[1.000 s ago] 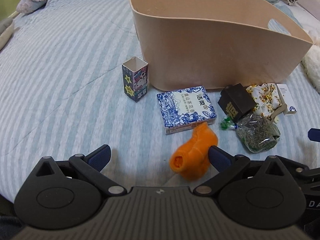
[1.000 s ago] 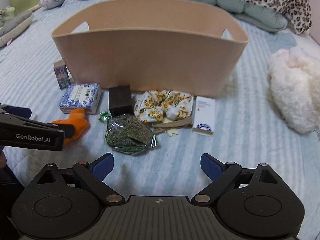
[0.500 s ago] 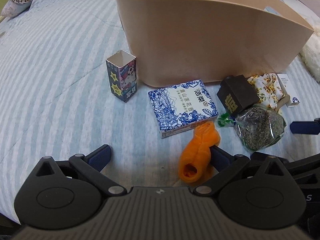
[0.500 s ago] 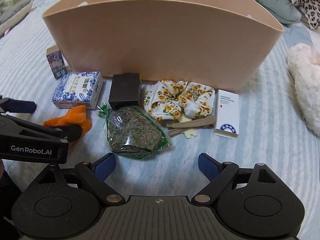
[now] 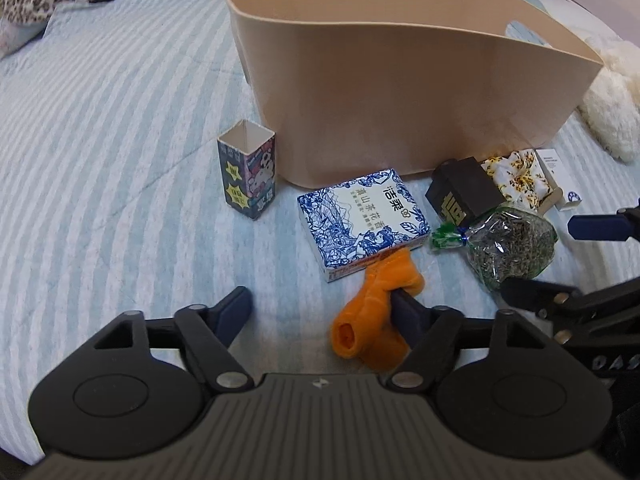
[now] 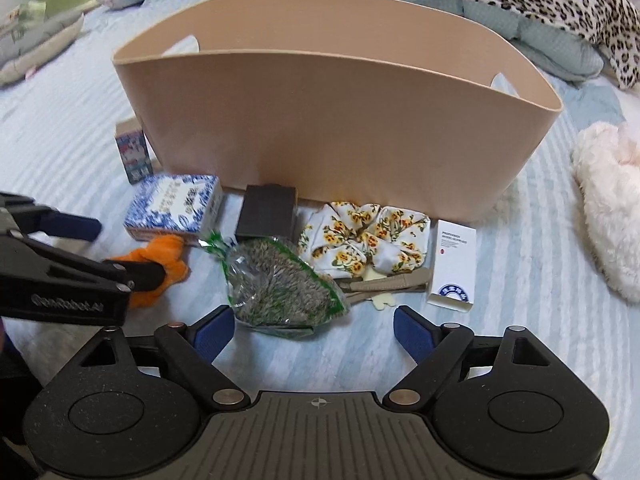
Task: Organize objects
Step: 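Grasp the orange cloth toy with left tool while right tool grasps the green tea bag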
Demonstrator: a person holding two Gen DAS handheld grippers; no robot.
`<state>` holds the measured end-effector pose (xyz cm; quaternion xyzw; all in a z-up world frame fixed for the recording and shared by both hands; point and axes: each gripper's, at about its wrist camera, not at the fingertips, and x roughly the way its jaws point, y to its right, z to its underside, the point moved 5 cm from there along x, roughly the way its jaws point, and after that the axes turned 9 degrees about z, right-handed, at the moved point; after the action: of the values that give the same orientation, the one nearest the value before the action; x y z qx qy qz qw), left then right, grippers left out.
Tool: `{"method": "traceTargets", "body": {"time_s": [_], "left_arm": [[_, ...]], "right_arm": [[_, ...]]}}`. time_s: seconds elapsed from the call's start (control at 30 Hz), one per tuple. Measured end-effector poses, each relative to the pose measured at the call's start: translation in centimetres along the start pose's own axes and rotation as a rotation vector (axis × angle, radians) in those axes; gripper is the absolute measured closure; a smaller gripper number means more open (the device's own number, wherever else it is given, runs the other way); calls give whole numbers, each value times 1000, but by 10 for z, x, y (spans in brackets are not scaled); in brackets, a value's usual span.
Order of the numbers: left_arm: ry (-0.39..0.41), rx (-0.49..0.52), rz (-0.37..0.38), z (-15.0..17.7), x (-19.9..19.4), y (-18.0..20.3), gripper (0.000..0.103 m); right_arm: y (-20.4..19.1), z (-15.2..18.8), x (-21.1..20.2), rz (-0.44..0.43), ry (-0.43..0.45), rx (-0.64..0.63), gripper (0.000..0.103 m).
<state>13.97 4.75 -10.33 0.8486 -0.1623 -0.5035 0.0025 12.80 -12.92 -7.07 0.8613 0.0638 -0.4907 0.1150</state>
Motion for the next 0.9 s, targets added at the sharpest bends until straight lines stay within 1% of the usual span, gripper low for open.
{"method": "traceTargets", "body": {"time_s": [0.07, 0.1, 0.13, 0.17, 0.2, 0.23, 0.27, 0.33, 0.37, 0.4, 0.43, 0.47, 0.5, 0.57, 0.6, 0.7, 0.9], "left_arm": [[2, 7, -1, 1, 1, -1, 32], [4, 14, -2, 3, 1, 0, 35], [3, 27, -3, -12, 8, 4, 37], [6, 40, 2, -12, 9, 6, 42], [10, 49, 12, -13, 9, 8, 50], [12, 54, 24, -13, 9, 10, 53], [13, 55, 37, -14, 9, 11, 58], [14, 48, 52, -16, 8, 12, 63], [14, 39, 63, -16, 8, 12, 68], [15, 30, 77, -15, 6, 13, 78], [13, 21, 98, -15, 4, 15, 82], [13, 13, 108, -15, 3, 15, 83], [16, 11, 109, -10, -8, 24, 85], [17, 0, 117, -9, -12, 24, 91], [19, -10, 126, -3, -11, 20, 91], [28, -30, 142, -3, -18, 20, 92], [73, -12, 143, -6, -40, 28, 92]], "right_arm": [[3, -3, -3, -30, -3, 35, 17], [4, -1, -3, -43, -11, 47, 19], [5, -2, -2, -49, -23, 53, 25], [6, -2, 0, -53, -37, 56, 28], [4, -2, -2, -60, -47, 60, 35], [5, -2, -2, -71, -53, 67, 43], [9, -1, -3, -81, -54, 76, 46], [11, -1, -6, -89, -53, 87, 63], [12, -1, -7, -87, -51, 90, 65], [13, -1, -9, -87, -49, 94, 70], [15, -1, -10, -88, -46, 100, 72], [16, -2, -13, -91, -41, 106, 72], [19, 0, -16, -92, -38, 110, 72], [21, 0, -22, -92, -27, 114, 72], [23, 0, -27, -93, -22, 117, 72], [23, -1, -32, -98, -8, 127, 73], [28, -5, -51, -95, 44, 135, 73]]}}
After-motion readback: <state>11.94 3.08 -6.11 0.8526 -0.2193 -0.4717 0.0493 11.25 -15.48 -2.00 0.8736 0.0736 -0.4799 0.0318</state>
